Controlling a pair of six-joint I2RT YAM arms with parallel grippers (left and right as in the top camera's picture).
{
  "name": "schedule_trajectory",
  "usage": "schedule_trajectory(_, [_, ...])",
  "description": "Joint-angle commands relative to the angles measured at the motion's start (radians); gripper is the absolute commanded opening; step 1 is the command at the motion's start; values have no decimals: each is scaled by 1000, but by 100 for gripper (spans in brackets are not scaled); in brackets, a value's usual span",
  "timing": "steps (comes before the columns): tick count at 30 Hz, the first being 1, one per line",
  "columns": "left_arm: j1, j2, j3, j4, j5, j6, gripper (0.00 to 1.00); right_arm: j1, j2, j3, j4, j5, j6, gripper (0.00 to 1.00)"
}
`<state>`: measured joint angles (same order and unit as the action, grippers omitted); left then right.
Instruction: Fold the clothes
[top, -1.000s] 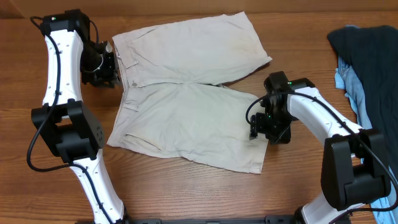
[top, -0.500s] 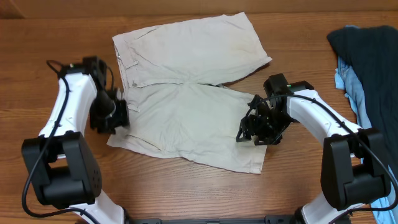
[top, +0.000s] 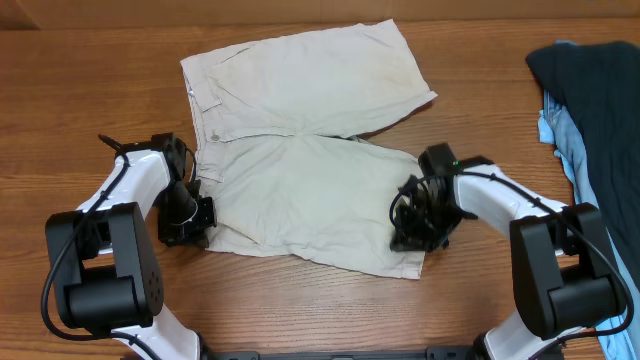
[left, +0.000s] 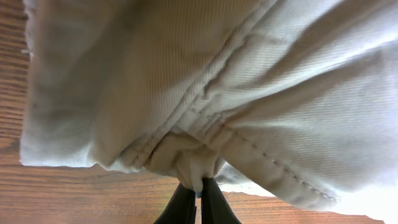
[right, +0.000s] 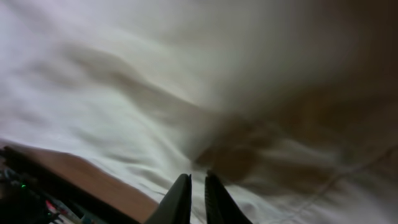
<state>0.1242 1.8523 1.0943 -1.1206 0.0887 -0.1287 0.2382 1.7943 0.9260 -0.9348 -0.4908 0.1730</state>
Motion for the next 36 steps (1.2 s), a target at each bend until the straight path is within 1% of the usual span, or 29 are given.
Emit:
schedule_trajectory(1, [2,-7,-10,-11,-34,-11,4,-23,-16,-61,-21,294,266,4])
schedule_trajectory(2, [2,-7,-10,-16,-51,-20,4,-47,-16,-58,-41,388,325,4])
schedule_trajectory(3, [2,-7,-10,-21,-77,-43,4,-80,-16,-47,-62,403,352,4])
schedule_trajectory(7, [23,-7,-10,-32,-100,-64,4,-187,-16,21,-143,411,352,4])
schedule_trajectory(11, [83,-7,-9,-38,-89,-67,4,-267,-17,60,-182,388,337,4])
schedule_trajectory(12, [90,-7,-2,-40,-64,-65,4,-269,-22,74,-178,309,269,4])
schedule_trajectory(13, [92,-7,11,-53,-39,-55,4,-268,-31,92,-169,187,176,4])
schedule_trajectory(15, [90,-7,47,-80,-24,-50,4,-255,-58,127,-125,-119,-12,4])
schedule_trajectory(16, [87,-8,86,-108,-9,-27,4,-241,-72,138,-91,-238,-62,4])
schedule_trajectory(18, [78,-13,129,-129,-10,-25,5,-207,-79,142,5,-316,-72,4])
schedule_trajectory(19, [71,-14,145,-130,-10,-24,7,-165,-74,140,107,-304,-69,4])
schedule_trajectory(20, [69,-14,145,-124,-10,-25,8,-137,-69,140,168,-266,-60,4])
schedule_trajectory(22, [66,-14,145,-119,-10,-25,9,-104,-58,140,241,-110,2,4])
schedule_trajectory(23, [66,-14,145,-120,-12,-24,9,-88,-44,140,280,2,44,4])
schedule_trajectory(26, [66,-14,145,-121,-14,-24,9,-83,43,120,373,93,49,4])
schedule_trajectory(28, [66,-14,145,-122,-18,-24,9,-96,113,120,373,229,116,4])
schedule_trajectory(30, [66,-14,145,-126,-41,-24,9,-127,134,120,357,336,157,4])
schedule_trajectory(33, [66,-14,145,-129,-70,-24,5,-203,101,170,265,346,169,4])
schedule_trajectory(36, [66,-14,145,-123,-71,-24,4,-268,76,265,147,275,169,4])
